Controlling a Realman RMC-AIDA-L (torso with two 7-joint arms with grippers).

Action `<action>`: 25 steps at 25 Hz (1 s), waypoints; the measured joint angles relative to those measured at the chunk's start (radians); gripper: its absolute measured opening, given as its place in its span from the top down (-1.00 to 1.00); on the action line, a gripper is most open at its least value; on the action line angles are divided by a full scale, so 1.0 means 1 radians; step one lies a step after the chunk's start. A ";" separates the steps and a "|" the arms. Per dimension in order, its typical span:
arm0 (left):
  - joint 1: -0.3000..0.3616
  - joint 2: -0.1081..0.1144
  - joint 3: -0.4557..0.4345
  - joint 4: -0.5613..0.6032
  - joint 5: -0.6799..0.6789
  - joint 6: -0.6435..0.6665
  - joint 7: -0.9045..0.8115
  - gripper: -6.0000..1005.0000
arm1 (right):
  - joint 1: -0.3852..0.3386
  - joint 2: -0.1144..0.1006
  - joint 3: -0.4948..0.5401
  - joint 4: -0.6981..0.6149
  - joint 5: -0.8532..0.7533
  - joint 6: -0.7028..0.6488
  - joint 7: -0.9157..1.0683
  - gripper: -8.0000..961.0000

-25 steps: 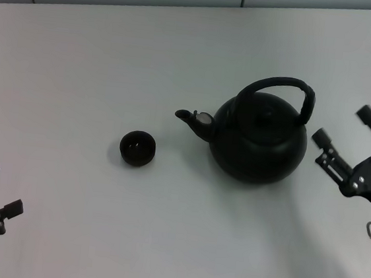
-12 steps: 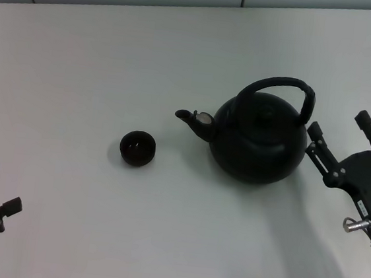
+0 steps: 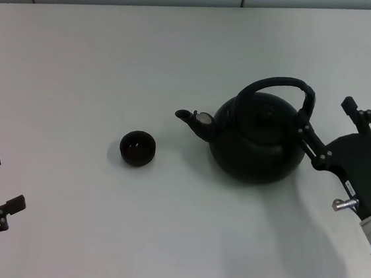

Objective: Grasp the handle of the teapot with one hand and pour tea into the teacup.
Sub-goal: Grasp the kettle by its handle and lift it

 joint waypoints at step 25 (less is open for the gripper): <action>-0.003 -0.005 -0.023 0.000 -0.012 0.008 -0.008 -0.65 | 0.047 0.002 0.019 -0.005 -0.008 0.061 0.002 -0.37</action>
